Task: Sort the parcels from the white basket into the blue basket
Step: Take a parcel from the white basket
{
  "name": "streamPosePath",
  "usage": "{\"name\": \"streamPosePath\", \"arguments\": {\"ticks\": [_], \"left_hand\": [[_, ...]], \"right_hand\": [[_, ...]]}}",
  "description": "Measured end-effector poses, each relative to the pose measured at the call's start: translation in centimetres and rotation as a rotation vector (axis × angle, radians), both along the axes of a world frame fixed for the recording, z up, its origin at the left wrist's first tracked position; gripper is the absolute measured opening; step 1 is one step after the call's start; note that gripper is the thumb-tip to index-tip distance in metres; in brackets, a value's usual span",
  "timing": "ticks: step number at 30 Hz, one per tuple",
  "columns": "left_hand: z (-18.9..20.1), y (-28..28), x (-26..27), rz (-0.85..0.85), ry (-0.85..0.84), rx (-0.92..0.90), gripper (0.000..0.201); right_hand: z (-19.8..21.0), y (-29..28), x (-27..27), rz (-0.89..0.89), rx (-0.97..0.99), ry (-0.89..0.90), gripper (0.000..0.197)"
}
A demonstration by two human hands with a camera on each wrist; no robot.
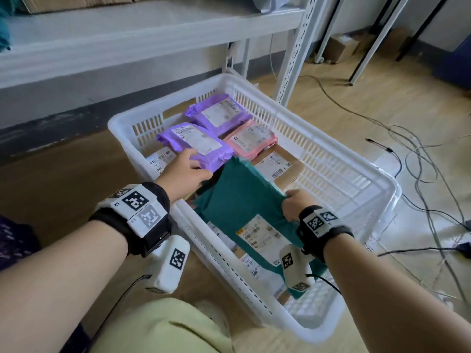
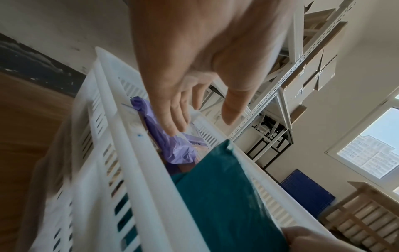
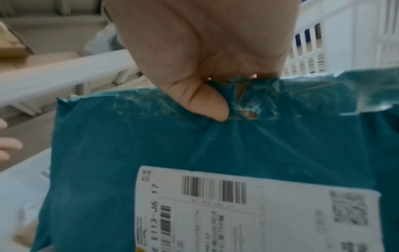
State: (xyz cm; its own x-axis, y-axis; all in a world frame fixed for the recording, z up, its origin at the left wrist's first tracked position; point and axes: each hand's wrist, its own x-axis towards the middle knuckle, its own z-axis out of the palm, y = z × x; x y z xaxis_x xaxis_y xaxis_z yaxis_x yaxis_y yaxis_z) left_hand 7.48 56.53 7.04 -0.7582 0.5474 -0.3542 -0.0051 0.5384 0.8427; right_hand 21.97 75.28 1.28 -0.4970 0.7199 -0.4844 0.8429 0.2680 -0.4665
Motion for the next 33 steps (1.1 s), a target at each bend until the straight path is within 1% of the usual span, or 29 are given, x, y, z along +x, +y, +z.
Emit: {"name": "streamPosePath", "arguments": {"ticks": [3, 6, 9, 11, 13, 15, 16, 18, 20, 22, 25, 27, 30, 33], "left_hand": [[-0.7, -0.2, -0.4, -0.021, -0.001, -0.024, 0.053], [-1.3, -0.5, -0.9, -0.010, -0.012, -0.034, 0.048], [-1.7, -0.7, -1.3, -0.004, -0.010, -0.033, 0.044], [-1.9, -0.8, -1.5, -0.007, 0.002, -0.034, 0.042], [-2.1, -0.9, -1.7, -0.007, 0.003, -0.029, 0.041], [-2.3, -1.0, -2.0, -0.007, -0.008, -0.017, 0.039], [-2.4, -1.1, -2.1, -0.007, -0.016, -0.009, 0.038], [-2.5, -1.3, -2.4, -0.006, -0.032, 0.006, 0.035], [-2.6, -1.5, -2.6, 0.001, -0.041, 0.028, 0.030], [-2.7, -1.5, -2.7, 0.019, -0.052, 0.051, 0.026], [-2.8, -1.6, -2.7, 0.043, -0.059, 0.070, 0.021], [-2.8, -1.6, -2.7, 0.051, -0.056, 0.070, 0.019], [-2.8, -1.6, -2.7, 0.053, -0.054, 0.063, 0.018], [-2.5, -1.6, -2.7, 0.052, -0.057, 0.057, 0.018]], "right_hand": [[-1.9, -0.4, -0.5, 0.048, 0.013, -0.089, 0.034], [-3.0, -0.3, -1.4, 0.042, 0.012, -0.118, 0.034], [-4.4, -0.1, -2.3, 0.105, -0.001, -0.166, 0.037], [-6.1, -0.3, -2.4, 0.150, -0.021, -0.214, 0.038], [-8.2, -0.8, -2.2, 0.159, -0.072, -0.273, 0.035], [-10.0, -1.3, -1.7, 0.163, -0.050, -0.340, 0.024], [-10.8, -1.2, -1.5, 0.179, -0.020, -0.377, 0.021], [-12.3, -0.8, -1.1, 0.246, 0.016, -0.456, 0.023], [-12.8, -0.5, -0.6, 0.308, 0.023, -0.520, 0.025], [-13.0, -0.4, -0.2, 0.348, 0.002, -0.569, 0.033], [-13.7, -0.3, 0.1, 0.394, -0.026, -0.618, 0.060], [-14.1, -0.2, 0.3, 0.411, -0.041, -0.623, 0.073], [-14.1, -0.2, 0.7, 0.412, -0.007, -0.614, 0.076], [-13.1, -0.4, 0.5, 0.378, -0.031, -0.606, 0.076]]}}
